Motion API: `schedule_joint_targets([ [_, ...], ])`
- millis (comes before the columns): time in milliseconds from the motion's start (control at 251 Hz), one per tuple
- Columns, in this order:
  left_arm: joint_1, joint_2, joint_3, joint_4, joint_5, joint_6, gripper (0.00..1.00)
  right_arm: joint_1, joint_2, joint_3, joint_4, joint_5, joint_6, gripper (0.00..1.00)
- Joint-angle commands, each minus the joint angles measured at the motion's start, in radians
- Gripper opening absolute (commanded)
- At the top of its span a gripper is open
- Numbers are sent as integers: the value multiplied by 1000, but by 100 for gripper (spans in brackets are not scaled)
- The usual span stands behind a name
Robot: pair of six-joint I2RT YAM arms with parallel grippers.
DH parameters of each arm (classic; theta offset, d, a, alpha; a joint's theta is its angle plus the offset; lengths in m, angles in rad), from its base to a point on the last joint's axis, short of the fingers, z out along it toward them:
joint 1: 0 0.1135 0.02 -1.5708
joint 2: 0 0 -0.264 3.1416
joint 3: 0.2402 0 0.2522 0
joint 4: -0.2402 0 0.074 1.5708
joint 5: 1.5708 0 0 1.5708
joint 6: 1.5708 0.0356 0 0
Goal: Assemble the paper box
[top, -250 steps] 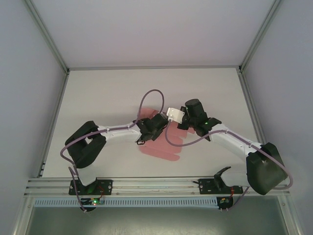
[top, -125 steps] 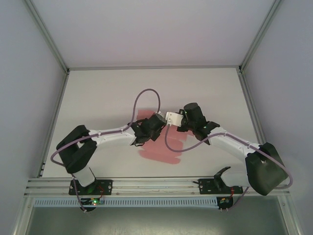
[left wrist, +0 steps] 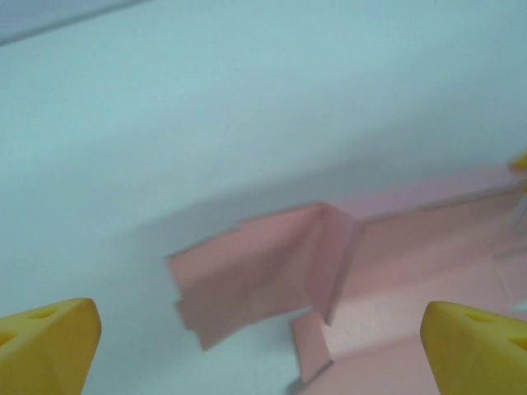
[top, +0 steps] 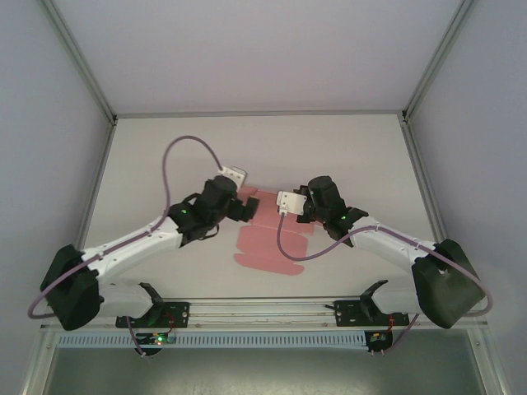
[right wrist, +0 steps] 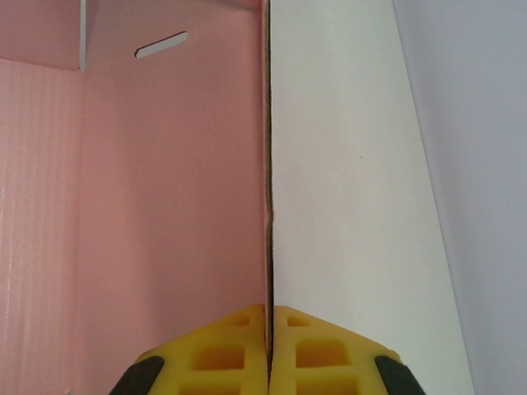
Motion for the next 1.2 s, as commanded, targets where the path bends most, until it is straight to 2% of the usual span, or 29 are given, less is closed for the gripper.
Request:
schedule_joint_targets([
  [0, 127, -38, -33, -8, -4, -117, 100, 5, -14, -10, 22, -3, -16, 0],
  [176, 338, 22, -23, -38, 65, -225, 100, 19, -13, -38, 92, 31, -38, 0],
  [291, 413, 86, -28, 30, 118, -286, 100, 65, -6, -111, 282, 130, -108, 0],
  [391, 452, 166, -13, 88, 166, -283, 100, 92, 4, -153, 407, 190, -175, 0],
  [479, 462, 230, 13, 98, 220, -251, 100, 112, 17, -164, 454, 239, -236, 0],
  [666, 463, 294, 4, 188, 308, -226, 100, 172, 102, -201, 693, 364, -393, 0],
  [758, 465, 301, 4, 221, 304, -220, 100, 174, 134, -194, 727, 364, -443, 0],
  [874, 469, 324, 35, 186, 276, -210, 100, 186, 182, -190, 765, 377, -516, 0],
  [950, 471, 335, 43, 179, 263, -196, 100, 199, 227, -207, 885, 396, -579, 0],
  [990, 477, 340, 44, 184, 262, -191, 100, 204, 248, -212, 926, 402, -590, 0],
  [1197, 496, 386, 81, 174, 250, -185, 100, 190, 310, -204, 914, 365, -524, 0],
])
